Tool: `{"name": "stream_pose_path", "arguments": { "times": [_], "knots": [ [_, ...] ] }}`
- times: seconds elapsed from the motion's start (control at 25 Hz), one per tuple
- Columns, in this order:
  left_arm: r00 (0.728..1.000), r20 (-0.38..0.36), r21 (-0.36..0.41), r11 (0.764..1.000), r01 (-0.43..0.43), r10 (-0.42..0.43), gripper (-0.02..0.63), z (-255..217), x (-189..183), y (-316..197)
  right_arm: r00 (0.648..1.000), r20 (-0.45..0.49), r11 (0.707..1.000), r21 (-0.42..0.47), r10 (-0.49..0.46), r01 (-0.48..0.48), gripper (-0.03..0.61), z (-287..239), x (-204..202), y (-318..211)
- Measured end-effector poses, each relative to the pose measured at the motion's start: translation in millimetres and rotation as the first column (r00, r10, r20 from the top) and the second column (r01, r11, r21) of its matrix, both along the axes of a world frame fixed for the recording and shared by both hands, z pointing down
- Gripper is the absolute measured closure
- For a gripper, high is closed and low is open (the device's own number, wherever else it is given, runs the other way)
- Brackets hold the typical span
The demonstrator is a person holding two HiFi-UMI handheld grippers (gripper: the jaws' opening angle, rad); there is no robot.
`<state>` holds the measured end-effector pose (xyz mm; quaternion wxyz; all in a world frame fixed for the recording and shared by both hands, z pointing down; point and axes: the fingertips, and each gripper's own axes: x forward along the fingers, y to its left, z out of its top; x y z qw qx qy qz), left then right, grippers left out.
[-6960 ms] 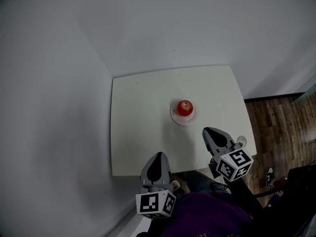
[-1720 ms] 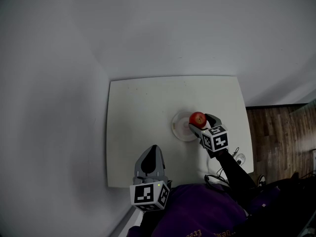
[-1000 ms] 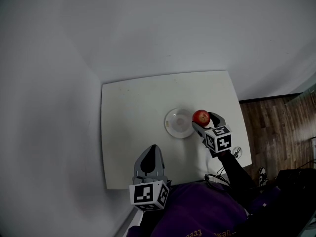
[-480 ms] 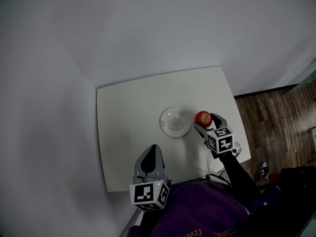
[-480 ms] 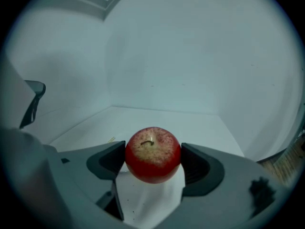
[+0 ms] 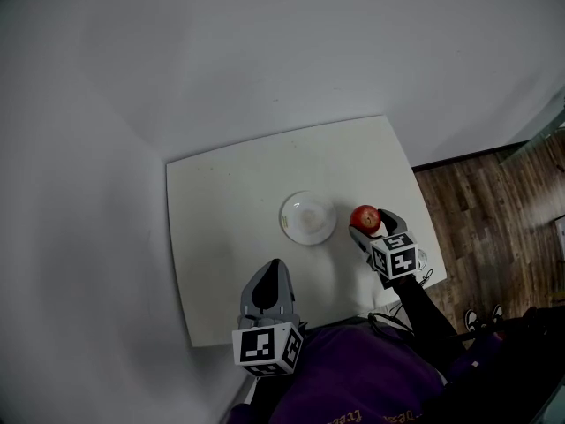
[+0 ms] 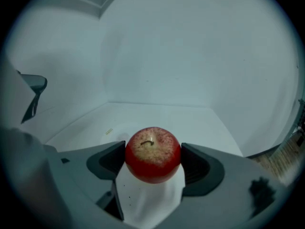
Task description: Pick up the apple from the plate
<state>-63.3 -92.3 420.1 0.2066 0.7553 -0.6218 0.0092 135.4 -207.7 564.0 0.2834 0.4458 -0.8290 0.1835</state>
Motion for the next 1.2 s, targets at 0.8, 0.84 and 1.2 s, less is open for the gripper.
{"name": "stream_pose_path", "arguments": {
  "times": [0.8,0.84,1.2],
  "knots": [
    [1.0,0.012,-0.014,1.0,-0.006,0.006,0.609,0.3,3.2,-3.0,0.999,-0.032,0.996,-0.083,0.023,-0.026,0.21,36.2,18.3,19.4],
    [1.0,0.012,-0.017,1.0,-0.002,0.002,0.609,1.4,2.4,-3.0,0.999,-0.03,0.996,-0.083,0.024,-0.026,0.21,37.0,18.3,19.6],
    [1.0,0.011,-0.021,1.0,0.006,-0.006,0.609,7.0,1.7,-3.6,0.999,-0.013,0.996,-0.084,0.031,-0.032,0.21,39.0,18.8,20.2]
  ]
}}
